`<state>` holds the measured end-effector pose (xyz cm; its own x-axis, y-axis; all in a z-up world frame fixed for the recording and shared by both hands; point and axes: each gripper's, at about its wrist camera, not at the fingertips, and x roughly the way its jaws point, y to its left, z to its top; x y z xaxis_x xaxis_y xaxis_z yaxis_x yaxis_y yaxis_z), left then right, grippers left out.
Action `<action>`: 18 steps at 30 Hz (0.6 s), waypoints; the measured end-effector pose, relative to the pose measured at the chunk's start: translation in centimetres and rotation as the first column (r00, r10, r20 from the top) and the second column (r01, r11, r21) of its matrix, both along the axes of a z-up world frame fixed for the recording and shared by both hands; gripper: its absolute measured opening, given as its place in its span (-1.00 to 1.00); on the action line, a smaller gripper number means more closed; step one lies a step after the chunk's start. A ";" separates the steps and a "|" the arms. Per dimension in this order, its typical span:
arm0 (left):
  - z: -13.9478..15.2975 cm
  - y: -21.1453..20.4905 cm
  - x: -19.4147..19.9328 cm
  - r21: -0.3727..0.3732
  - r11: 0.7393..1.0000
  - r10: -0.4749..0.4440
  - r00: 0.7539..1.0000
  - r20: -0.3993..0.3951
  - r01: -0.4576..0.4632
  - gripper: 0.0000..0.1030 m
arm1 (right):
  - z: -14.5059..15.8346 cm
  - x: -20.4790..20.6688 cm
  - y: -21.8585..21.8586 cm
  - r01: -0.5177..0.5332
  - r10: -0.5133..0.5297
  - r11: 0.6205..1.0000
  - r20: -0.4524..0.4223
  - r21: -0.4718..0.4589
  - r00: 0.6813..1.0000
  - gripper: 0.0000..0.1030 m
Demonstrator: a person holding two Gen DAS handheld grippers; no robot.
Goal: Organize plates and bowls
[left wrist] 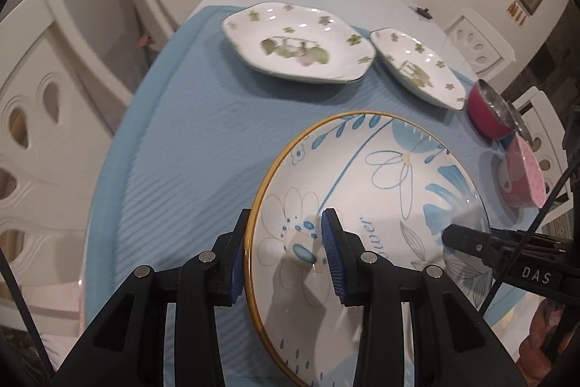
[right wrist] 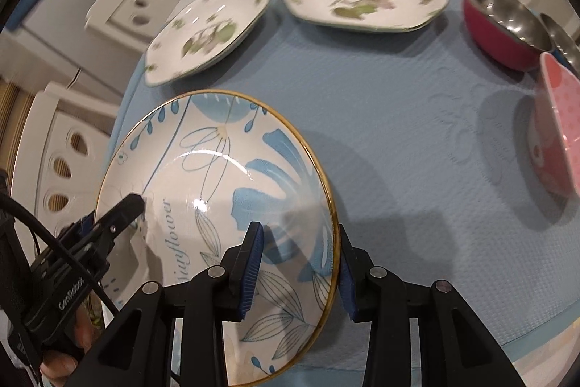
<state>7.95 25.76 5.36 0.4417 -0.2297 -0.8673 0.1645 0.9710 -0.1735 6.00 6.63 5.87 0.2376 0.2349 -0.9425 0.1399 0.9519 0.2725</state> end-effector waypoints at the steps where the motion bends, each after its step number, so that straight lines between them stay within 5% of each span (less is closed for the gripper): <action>1: -0.2 0.2 -0.2 0.007 1.000 0.003 1.000 0.000 -0.003 -0.34 | -0.2 -0.1 0.4 -0.008 0.008 1.000 -0.003 -0.001 1.000 -0.29; 12: -2.9 1.6 -1.3 0.026 0.999 0.048 0.998 -0.030 -0.047 -0.34 | -3.0 -0.7 2.9 -0.056 0.053 0.998 -0.071 -0.041 0.996 -0.29; 18: -1.5 1.9 -2.5 0.061 0.997 0.050 0.998 0.030 -0.051 -0.32 | -1.4 -1.7 2.8 -0.058 0.057 0.997 -0.019 -0.055 0.998 -0.29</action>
<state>5.50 27.64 3.83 0.4759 -0.1527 -0.8662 0.1190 0.9869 -0.1086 4.33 9.46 4.43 0.2091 0.1952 -0.9582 0.0885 0.9721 0.2174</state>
